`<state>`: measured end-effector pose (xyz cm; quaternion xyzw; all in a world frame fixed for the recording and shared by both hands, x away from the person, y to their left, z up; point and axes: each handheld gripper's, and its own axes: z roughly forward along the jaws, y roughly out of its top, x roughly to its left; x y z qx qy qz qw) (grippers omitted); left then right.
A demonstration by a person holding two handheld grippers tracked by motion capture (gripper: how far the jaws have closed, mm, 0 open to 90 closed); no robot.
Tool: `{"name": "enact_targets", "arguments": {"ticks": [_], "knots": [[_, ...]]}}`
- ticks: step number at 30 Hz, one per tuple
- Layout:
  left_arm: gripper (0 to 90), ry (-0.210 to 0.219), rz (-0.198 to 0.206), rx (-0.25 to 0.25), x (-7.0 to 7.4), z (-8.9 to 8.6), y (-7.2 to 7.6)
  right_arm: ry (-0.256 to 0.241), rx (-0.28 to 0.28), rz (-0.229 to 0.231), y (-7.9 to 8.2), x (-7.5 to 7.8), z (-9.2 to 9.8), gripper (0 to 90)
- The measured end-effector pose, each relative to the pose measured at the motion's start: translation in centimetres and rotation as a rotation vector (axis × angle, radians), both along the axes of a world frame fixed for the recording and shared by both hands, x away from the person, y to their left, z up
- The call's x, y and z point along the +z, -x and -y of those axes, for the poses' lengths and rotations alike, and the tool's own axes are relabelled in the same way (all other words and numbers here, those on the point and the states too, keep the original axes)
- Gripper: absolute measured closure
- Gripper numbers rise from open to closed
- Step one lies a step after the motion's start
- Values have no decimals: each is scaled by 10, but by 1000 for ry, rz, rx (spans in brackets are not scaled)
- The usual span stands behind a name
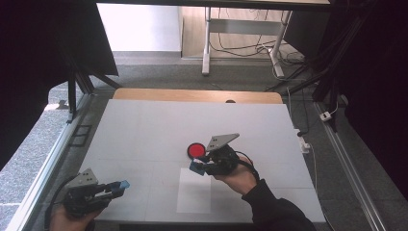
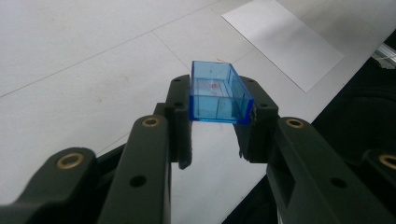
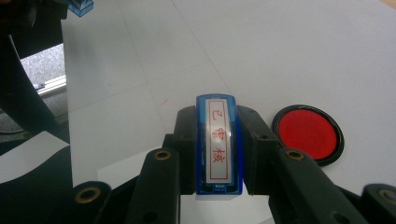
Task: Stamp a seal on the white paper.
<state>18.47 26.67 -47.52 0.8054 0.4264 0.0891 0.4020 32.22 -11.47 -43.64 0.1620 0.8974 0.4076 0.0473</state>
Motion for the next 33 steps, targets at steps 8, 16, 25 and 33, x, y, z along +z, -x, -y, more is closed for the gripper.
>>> {"name": "enact_targets", "arguments": {"ticks": [8, 16, 25, 33], "knots": [[683, 1, 0, -1, 0, 0, 0, 7, 7, -5, 7, -6, 3, 711], [683, 0, -1, -1, 0, 0, 0, 39, 24, -15, 11, -16, 2, 712], [683, 0, -2, -2, 0, 0, 0, 73, 42, -9, 14, -27, -3, 712], [683, 0, -3, -3, 0, 0, -1, 110, 47, -13, 14, -39, -9, 712]]}}
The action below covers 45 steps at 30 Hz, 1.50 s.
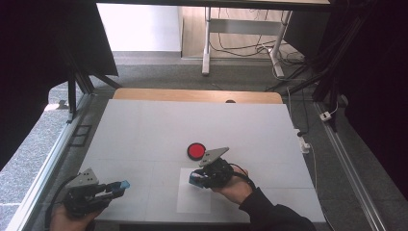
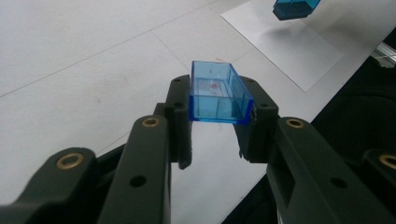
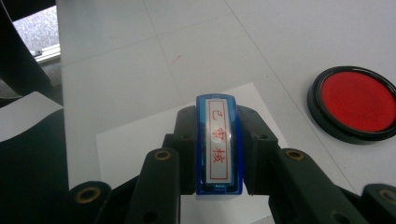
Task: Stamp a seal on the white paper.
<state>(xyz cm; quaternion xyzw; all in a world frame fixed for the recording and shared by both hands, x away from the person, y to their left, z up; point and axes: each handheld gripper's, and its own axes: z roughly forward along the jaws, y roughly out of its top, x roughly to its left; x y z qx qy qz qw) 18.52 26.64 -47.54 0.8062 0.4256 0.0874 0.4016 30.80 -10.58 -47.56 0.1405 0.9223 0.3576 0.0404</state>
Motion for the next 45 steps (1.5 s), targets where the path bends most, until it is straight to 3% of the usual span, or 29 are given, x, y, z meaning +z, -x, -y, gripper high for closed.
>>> {"name": "enact_targets", "arguments": {"ticks": [16, 23, 34, 36, 41, 45], "knots": [[682, -2, 1, -3, 0, 0, 0, 66, 17, 14, 2, -16, -9, 713], [683, -5, 0, -1, 0, 1, 0, 50, 6, -2, 0, -19, -7, 714], [683, -7, -1, -1, 0, 1, 0, 117, 25, 130, 18, -18, -15, 715], [683, -8, -2, -2, 0, 1, 0, 115, 24, 122, 17, -18, -15, 716], [683, -6, -2, -2, 0, 1, -1, 54, 8, 22, 4, -20, -7, 716], [683, -5, -3, -2, 0, 1, -1, 25, 3, -15, -2, -22, -4, 715]]}}
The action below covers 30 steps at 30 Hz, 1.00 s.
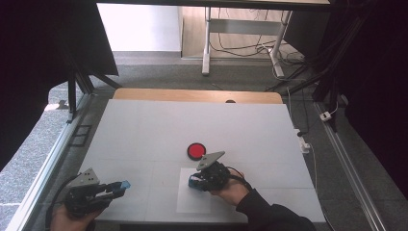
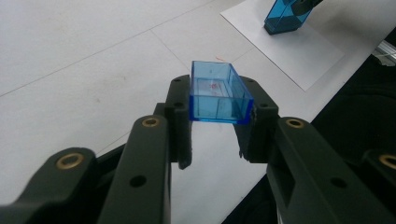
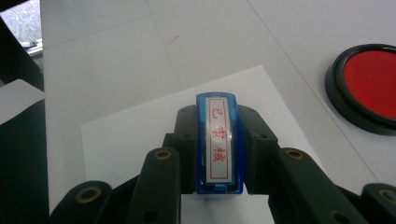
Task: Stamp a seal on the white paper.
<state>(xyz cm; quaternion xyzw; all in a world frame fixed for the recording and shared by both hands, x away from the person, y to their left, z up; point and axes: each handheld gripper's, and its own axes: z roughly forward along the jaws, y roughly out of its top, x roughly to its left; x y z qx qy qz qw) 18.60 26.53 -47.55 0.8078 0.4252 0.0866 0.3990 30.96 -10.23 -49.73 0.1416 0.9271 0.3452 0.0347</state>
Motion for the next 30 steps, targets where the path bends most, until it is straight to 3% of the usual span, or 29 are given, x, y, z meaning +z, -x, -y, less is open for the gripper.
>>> {"name": "enact_targets", "arguments": {"ticks": [7, 18, 30], "knots": [[683, 1, -1, 2, 0, 0, 0, -16, -10, -18, -1, -1, 2, 715], [683, 0, -2, 0, 0, 0, 0, 46, 18, 92, 12, 1, -6, 714], [682, -6, -3, -1, 0, 1, 0, 36, 13, 51, 7, 2, -5, 711]]}}
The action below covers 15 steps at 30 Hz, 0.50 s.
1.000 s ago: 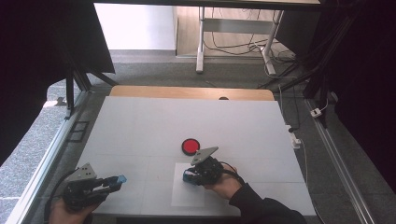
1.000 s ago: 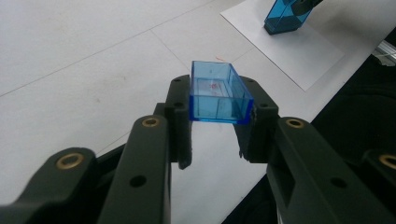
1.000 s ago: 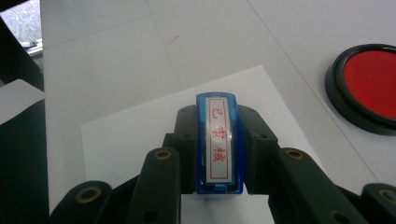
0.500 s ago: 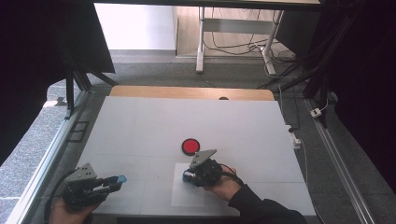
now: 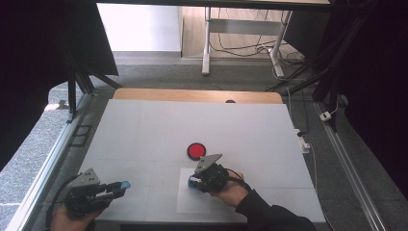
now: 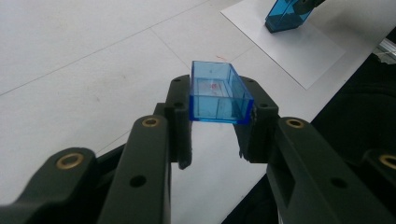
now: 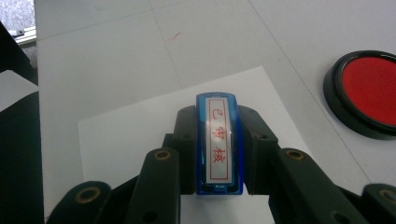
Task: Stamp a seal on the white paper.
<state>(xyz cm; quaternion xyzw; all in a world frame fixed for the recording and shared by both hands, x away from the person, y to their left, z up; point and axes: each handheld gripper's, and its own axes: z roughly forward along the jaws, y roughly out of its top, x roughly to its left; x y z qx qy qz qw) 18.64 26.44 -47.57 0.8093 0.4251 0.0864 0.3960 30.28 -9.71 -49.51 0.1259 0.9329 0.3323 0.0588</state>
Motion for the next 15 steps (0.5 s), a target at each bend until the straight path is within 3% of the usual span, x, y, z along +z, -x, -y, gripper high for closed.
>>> {"name": "enact_targets", "arguments": {"ticks": [4, 6, 15], "knots": [[683, 3, -1, 0, 0, -1, 0, 3, -2, 0, 0, 1, 0, 711], [682, 4, -2, 0, 0, -1, 0, -9, -7, -17, -1, 2, 0, 711], [682, 4, 0, 1, 0, -1, 0, -64, -18, -11, -4, 14, 7, 710]]}}
